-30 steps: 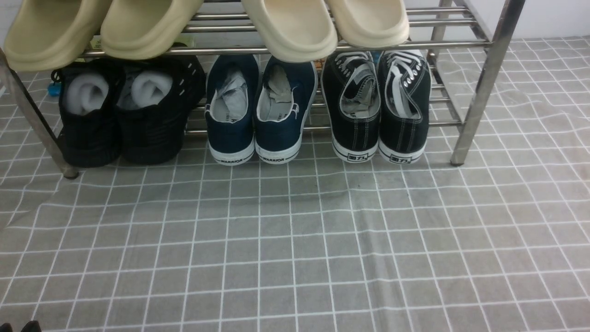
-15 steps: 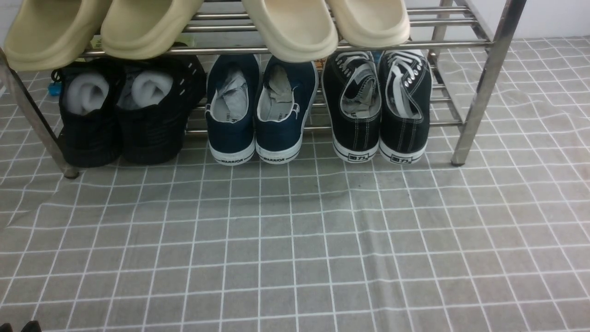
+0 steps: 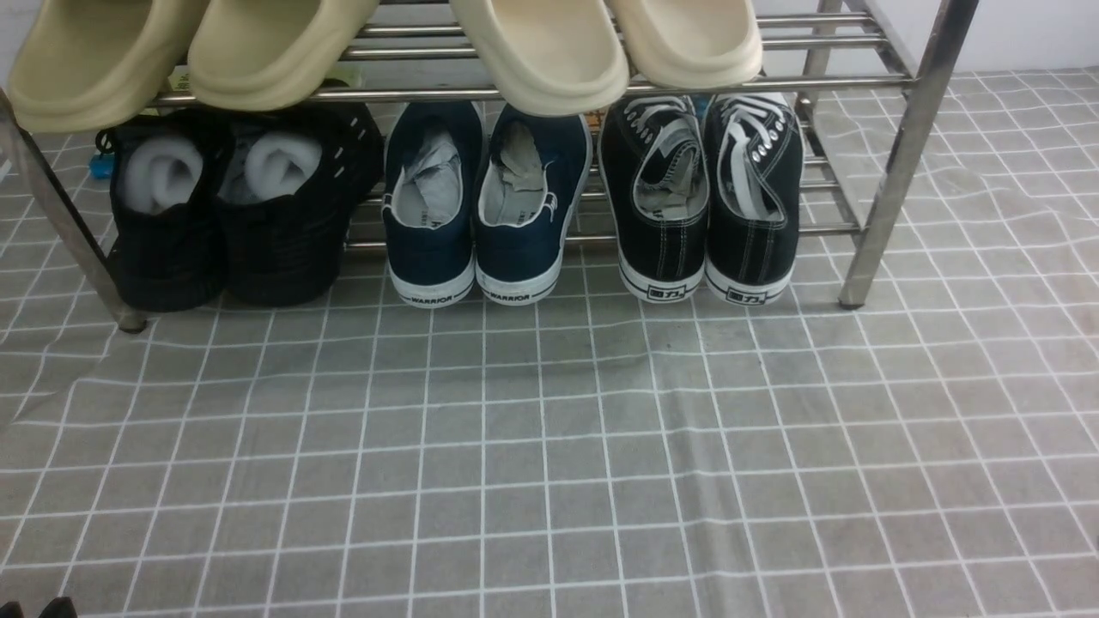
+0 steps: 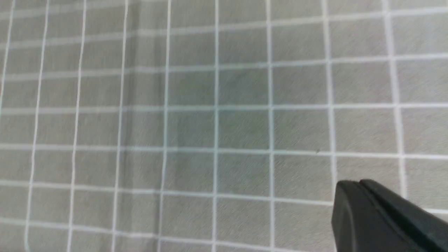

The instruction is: Take the shoes off the shelf with your hand from the grey coffee tablecloth.

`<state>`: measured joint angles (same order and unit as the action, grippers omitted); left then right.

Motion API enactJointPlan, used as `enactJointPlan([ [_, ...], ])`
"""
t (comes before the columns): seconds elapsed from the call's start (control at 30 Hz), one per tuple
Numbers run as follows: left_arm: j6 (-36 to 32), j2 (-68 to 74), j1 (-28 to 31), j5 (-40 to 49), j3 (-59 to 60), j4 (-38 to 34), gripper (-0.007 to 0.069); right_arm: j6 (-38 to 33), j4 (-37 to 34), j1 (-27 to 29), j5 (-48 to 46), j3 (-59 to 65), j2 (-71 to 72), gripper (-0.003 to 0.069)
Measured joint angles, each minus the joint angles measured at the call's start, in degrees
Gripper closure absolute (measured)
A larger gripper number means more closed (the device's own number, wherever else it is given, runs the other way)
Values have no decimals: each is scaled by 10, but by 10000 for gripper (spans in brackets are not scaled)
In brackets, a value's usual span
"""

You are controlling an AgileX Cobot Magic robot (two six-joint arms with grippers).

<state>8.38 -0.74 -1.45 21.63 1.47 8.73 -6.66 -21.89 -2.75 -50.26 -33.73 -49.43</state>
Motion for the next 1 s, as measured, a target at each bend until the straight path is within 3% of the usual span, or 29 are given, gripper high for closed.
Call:
enactJointPlan([
  [0.17,0,0,0,0,0,0,385,-149,-118,-32,-18,-83,-175,635],
  [0.27,0,0,0,0,0,0,385,-169,-113,-75,-34,-159,-252,618],
  [0.6,0,0,0,0,0,0,385,-55,72,-201,-29,-387,-379,533],
  [0.8,0,0,0,0,0,0,385,20,204,-278,19,-508,-463,368],
  [1.0,0,0,0,0,0,0,385,61,249,-294,28,-616,-556,269],
])
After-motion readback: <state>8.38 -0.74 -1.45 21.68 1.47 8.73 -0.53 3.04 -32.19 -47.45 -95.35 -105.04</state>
